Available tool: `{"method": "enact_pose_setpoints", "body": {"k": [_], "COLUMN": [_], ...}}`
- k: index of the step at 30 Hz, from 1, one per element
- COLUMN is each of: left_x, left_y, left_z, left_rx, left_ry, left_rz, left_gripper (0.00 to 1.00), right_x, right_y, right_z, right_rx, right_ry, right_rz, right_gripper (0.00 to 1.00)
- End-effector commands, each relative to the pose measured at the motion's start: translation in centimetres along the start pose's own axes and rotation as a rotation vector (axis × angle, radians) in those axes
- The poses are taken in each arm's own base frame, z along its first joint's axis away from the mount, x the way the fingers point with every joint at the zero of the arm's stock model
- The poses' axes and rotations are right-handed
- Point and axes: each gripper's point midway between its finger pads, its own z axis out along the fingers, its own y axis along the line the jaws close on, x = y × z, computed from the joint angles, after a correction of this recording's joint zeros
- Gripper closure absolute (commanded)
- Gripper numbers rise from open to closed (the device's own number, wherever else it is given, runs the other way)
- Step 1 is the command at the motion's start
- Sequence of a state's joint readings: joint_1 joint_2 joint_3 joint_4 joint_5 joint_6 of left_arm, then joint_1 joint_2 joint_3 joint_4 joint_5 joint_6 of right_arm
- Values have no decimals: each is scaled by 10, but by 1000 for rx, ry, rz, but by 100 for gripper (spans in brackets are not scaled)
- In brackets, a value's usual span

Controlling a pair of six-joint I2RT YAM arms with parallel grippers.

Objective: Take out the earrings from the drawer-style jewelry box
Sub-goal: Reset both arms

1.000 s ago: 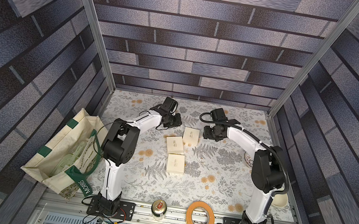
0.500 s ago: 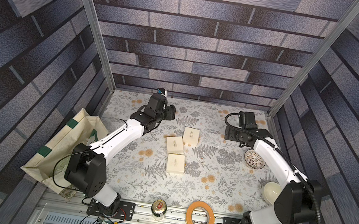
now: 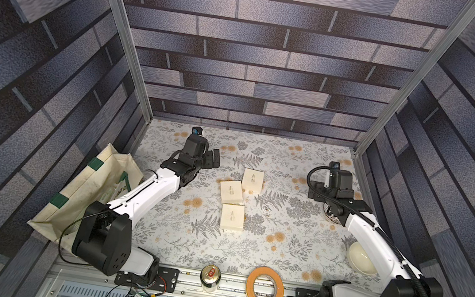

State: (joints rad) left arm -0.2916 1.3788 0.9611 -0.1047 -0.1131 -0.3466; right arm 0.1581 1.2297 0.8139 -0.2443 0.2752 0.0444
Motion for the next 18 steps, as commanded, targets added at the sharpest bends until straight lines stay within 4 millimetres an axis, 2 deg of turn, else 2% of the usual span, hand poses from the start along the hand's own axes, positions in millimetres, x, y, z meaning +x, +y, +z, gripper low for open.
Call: {"method": "enact_pose_setpoints", "body": {"k": [1,4,11,14,18], "left_x": [5,17,38,37,33], "left_y": [21,39,80,96,112], "left_z": [-4,-3,-2,-2,-8], "left_rx": [-24,-39,-131,-126,-166], "left_ry": [-62,-98,-86,-93,-132], "left_rz": [7,18,44,-10,-12], "left_gripper": [0,0,0,0,0], "right_x": [-13,-4,17,17,14], "right_y": [-10,-13,-4,-5,-5], "right_z": [7,20,54,61,59], "right_rx": [4,4,-23,-13,-12], "right_ry": [-125,-184,-238,-240,-281], "right_rz": [31,55,65,61,37], "right_gripper": [4,5,6,7,7]}}
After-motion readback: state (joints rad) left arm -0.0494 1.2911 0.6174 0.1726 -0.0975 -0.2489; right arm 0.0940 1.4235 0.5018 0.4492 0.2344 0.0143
